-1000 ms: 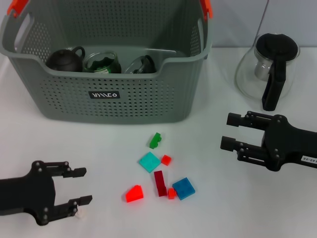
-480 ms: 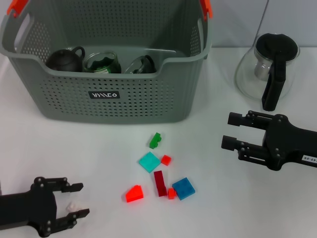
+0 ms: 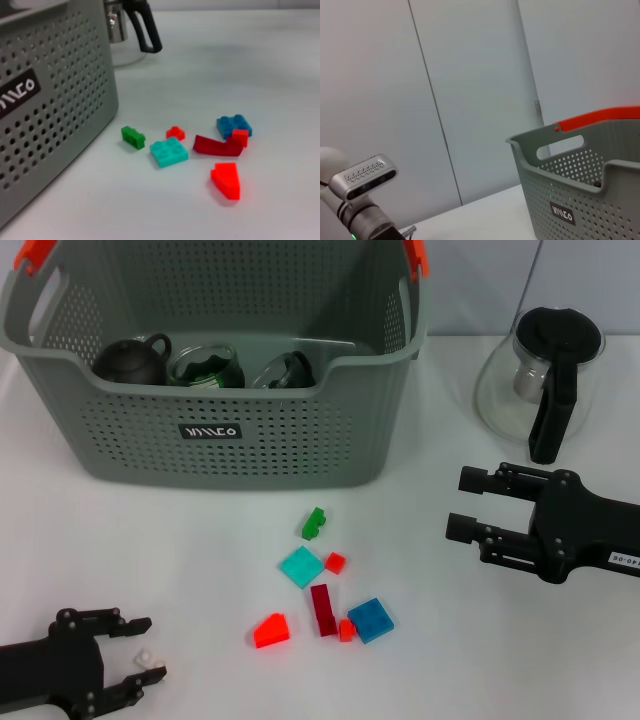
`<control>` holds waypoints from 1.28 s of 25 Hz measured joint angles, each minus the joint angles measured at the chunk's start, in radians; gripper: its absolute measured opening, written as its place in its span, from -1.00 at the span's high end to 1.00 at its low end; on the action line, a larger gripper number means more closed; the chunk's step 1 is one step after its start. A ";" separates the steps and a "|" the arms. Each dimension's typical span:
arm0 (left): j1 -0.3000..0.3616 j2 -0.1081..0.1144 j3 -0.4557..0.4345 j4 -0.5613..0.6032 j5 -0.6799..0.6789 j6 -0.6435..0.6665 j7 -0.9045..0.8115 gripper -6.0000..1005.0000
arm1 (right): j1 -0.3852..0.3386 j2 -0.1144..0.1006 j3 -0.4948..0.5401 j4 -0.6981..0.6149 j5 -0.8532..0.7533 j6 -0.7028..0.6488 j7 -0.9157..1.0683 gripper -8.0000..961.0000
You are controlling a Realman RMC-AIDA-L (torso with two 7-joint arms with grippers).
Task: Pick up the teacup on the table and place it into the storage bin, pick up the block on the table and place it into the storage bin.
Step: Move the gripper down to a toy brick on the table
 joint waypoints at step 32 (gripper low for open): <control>-0.026 0.002 -0.001 -0.041 -0.062 -0.074 0.000 -0.02 | -0.006 0.000 0.000 0.000 0.000 0.000 0.000 -0.41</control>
